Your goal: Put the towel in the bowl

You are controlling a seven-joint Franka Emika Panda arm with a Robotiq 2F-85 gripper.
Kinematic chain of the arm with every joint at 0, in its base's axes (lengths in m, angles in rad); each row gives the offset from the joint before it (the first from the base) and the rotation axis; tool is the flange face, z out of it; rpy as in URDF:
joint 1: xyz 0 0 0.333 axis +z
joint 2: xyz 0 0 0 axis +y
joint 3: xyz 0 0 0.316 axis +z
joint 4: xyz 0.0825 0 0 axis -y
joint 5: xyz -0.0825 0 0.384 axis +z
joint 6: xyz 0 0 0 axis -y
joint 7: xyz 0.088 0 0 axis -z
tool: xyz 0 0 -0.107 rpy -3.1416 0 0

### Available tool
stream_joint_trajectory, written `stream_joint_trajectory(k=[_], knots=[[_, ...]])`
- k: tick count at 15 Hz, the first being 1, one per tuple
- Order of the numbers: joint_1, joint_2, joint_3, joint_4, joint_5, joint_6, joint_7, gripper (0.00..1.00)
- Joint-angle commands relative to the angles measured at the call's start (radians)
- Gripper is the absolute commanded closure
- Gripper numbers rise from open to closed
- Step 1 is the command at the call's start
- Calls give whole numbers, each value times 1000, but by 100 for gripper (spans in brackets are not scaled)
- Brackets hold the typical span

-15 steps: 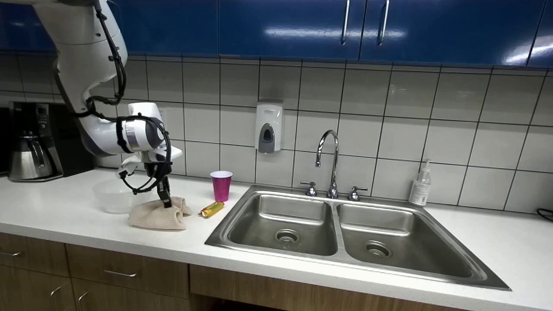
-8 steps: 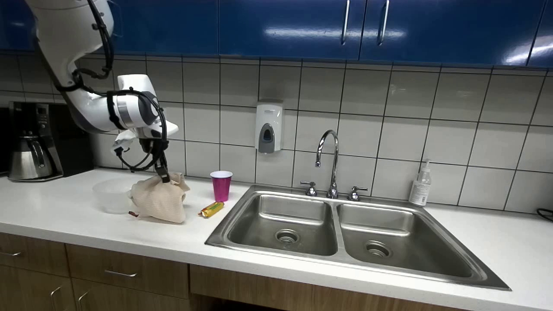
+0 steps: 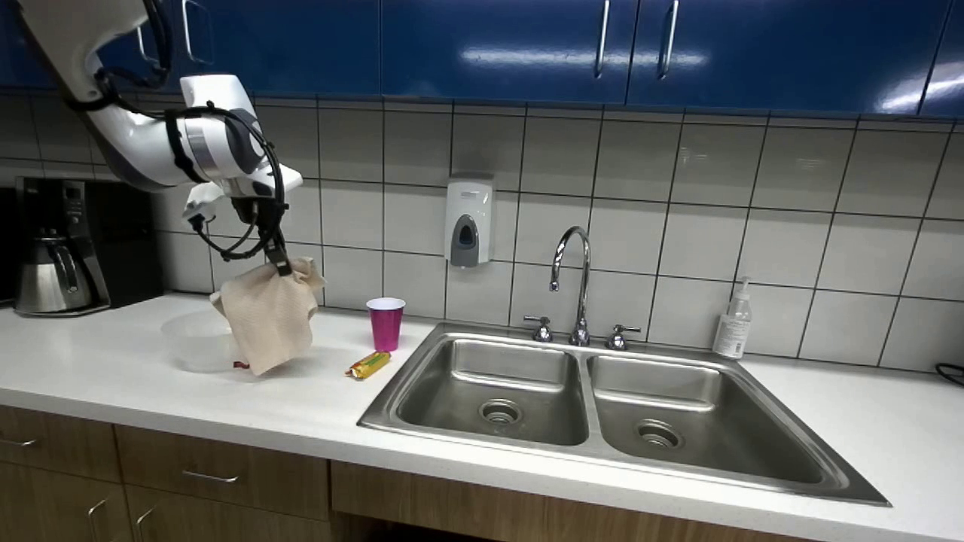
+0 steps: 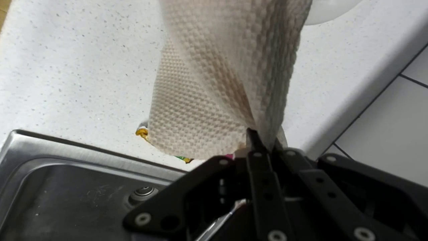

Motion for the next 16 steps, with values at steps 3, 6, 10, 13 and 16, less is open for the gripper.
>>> stream_joint_trajectory(k=[3, 6, 10, 13, 16], knots=[[-38, -124, 64, -49, -38, 25, -1, 99], [-47, -163, 98, -50, -37, 31, -5, 99], [-58, -199, 144, -43, -26, 42, -22, 99], [-63, -209, 177, -34, -24, 49, -31, 99], [-63, -201, 205, -20, -30, 57, -35, 99]])
